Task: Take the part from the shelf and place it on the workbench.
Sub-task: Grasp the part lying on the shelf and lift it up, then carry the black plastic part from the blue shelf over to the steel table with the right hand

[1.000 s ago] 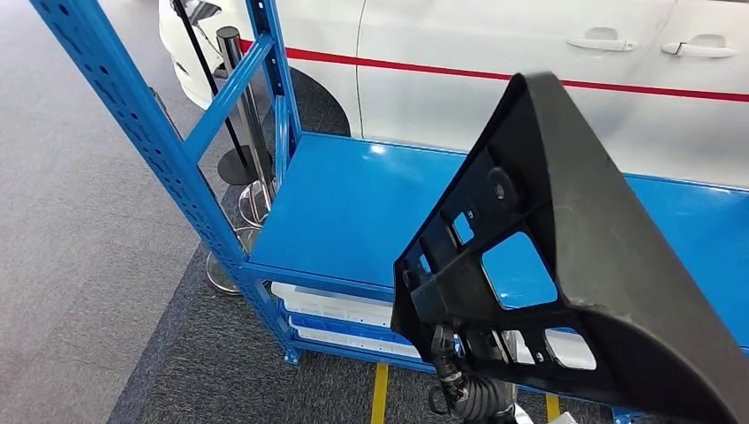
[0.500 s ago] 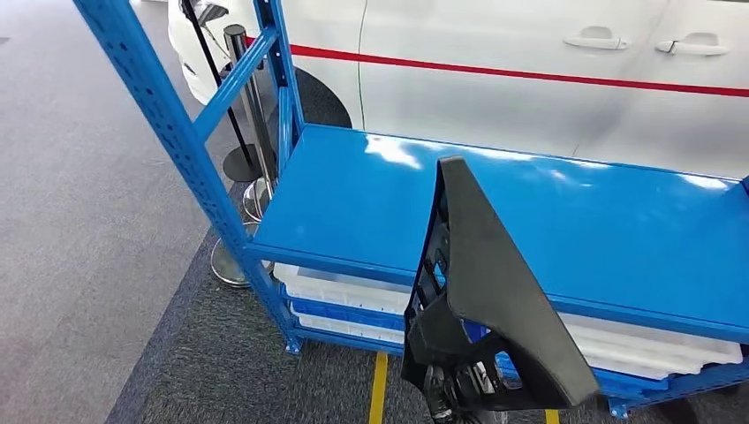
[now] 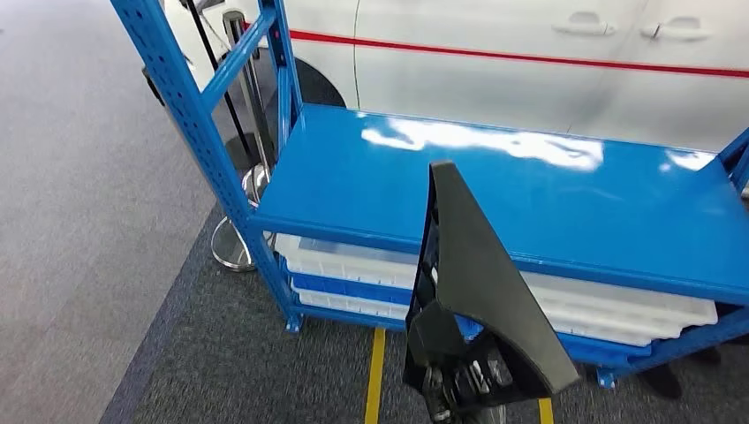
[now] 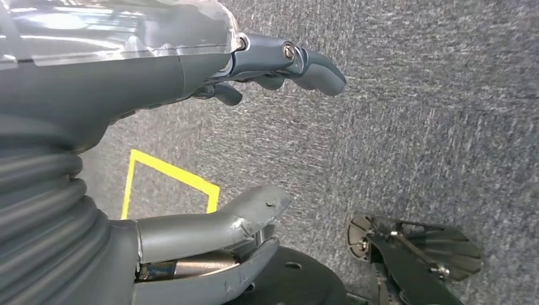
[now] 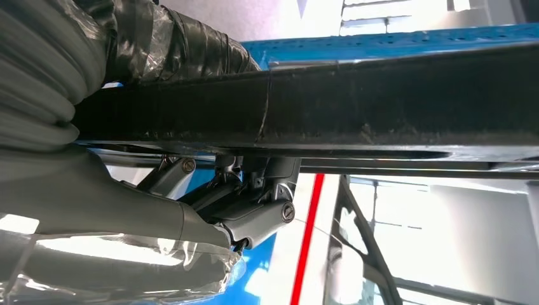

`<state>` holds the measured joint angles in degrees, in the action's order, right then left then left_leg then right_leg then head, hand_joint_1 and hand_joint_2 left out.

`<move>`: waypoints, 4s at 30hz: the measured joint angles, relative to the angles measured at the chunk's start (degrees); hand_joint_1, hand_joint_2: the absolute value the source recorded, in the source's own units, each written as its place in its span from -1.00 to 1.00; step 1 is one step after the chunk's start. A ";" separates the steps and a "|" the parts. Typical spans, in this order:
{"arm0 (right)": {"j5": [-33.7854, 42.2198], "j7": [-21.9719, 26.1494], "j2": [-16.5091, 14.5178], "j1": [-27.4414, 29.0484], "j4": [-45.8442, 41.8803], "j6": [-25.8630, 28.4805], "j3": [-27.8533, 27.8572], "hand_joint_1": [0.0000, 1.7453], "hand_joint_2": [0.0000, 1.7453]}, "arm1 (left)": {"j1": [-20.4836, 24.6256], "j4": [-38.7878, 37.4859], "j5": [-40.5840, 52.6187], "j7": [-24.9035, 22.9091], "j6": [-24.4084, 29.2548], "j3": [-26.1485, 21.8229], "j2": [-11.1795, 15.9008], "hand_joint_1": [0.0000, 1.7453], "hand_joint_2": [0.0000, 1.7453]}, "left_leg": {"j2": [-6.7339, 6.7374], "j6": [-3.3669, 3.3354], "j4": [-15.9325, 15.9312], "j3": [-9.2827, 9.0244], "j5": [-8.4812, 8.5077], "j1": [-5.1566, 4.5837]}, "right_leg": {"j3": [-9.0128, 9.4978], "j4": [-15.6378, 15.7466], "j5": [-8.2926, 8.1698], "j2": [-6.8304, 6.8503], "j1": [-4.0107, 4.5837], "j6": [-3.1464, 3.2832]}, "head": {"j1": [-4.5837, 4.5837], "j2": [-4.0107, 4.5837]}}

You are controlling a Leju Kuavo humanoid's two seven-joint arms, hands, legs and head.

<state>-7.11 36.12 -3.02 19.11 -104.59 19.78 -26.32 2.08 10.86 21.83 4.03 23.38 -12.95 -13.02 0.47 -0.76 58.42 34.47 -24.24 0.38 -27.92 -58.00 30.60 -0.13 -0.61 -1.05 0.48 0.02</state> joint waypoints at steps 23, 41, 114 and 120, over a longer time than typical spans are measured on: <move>3.40 -4.17 3.66 -12.22 9.15 -4.51 -13.02 1.00 1.00 | 11.99 0.02 -1.70 4.19 -10.53 0.52 -1.79 -1.00 1.00 | -0.12 -1.95 -2.56 -4.30 -2.32 -0.02 | -13.83 -14.89 2.13 0.36 -0.17 -0.62 | 0.00 0.00; 3.69 -1.04 1.27 -1.85 5.39 6.03 -2.23 1.00 1.00 | 2.31 -0.22 2.57 3.22 -1.86 -0.20 0.48 -1.00 1.00 | -0.39 1.82 13.91 2.32 -8.21 0.35 | -7.58 -1.55 -5.09 -0.20 0.14 2.78 | -0.11 0.00; 6.00 0.21 -7.23 9.07 -2.81 0.16 13.89 1.00 1.00 | -0.78 -0.22 5.22 2.51 -4.19 1.16 0.39 -1.00 1.00 | -0.22 -1.07 -1.77 -5.28 -4.08 0.32 | -12.64 -13.77 2.26 -0.57 -0.32 -0.45 | 0.15 0.00; 5.91 0.70 -8.26 9.19 -2.49 -1.84 16.00 1.00 1.00 | -0.48 -0.22 5.27 2.52 -4.69 1.09 0.41 -1.00 1.00 | 4.07 -0.38 -1.52 -5.76 -4.75 0.00 | -6.27 -3.98 -2.71 3.26 -0.49 -0.33 | 0.16 0.01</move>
<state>-1.21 36.82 -11.27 28.29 -107.08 17.94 -10.32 1.59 10.64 27.11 6.55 18.69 -11.86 -12.61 4.54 -1.15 56.90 28.71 -28.99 0.39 -34.19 -61.98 27.89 3.13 -1.11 -1.38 0.64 0.02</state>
